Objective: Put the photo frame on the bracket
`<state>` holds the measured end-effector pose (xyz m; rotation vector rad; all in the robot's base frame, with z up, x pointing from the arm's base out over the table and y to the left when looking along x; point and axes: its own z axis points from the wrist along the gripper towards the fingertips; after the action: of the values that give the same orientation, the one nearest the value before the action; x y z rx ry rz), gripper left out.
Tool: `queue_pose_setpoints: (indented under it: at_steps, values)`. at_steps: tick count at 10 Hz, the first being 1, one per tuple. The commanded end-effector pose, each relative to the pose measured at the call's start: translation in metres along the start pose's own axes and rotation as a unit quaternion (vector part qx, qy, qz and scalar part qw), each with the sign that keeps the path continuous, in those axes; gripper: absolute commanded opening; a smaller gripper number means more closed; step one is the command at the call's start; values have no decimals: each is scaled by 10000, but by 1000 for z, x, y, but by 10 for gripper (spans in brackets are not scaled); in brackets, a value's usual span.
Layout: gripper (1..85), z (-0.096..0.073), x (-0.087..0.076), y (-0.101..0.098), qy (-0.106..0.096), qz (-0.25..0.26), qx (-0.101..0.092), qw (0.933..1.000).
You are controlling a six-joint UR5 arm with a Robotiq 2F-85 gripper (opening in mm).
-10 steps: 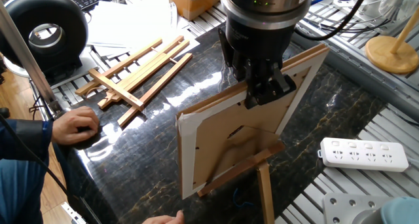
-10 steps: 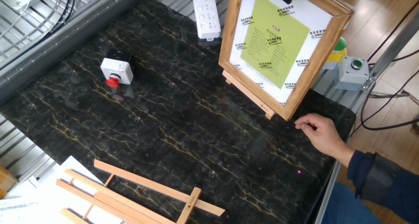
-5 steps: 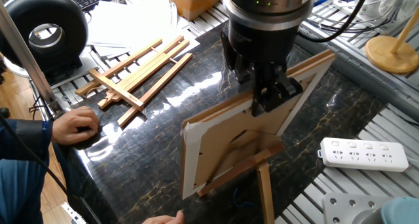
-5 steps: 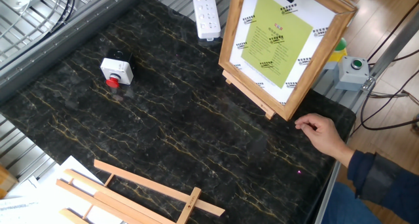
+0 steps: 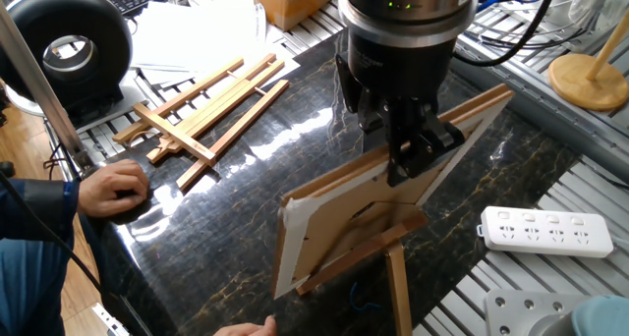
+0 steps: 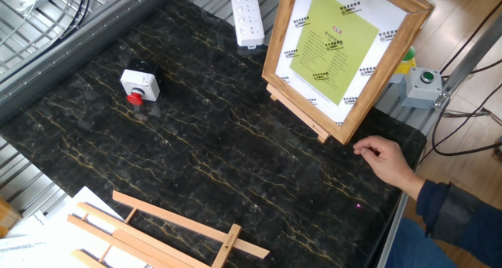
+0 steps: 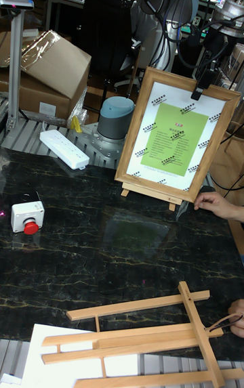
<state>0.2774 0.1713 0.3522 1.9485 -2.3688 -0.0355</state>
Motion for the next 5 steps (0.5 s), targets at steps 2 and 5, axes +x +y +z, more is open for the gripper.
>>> queue_pose_setpoints:
  at_steps: [2,5]
  values:
    - [427,-1,-4,12,-88,-37,-225,9997]
    - [440,-1,-5,19,-109,-51,-362,9993]
